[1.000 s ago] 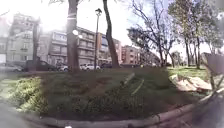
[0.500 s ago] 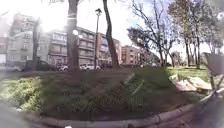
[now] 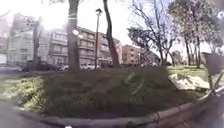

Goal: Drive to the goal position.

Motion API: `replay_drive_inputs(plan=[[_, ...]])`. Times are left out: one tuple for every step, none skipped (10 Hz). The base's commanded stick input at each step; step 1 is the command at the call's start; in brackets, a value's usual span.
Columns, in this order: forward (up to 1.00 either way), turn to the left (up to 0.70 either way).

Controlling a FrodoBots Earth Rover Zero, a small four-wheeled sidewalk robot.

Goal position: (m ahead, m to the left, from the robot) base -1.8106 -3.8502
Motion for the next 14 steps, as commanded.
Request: replay_drive_inputs(plan=[[-0.70, -0.35], [-0.70, -0.35], [-0.70, -0.35], [-0.70, -0.35], [-0.70, -0.35], [-0.70, -0.35], [-0.70, -0.35], [-0.70, -0.35], [-0.70, -0.35], [-0.70, -0.35], [-0.70, -0.35], [-0.70, 0.00], [-0.70, 0.35], [-0.70, 0.35]])
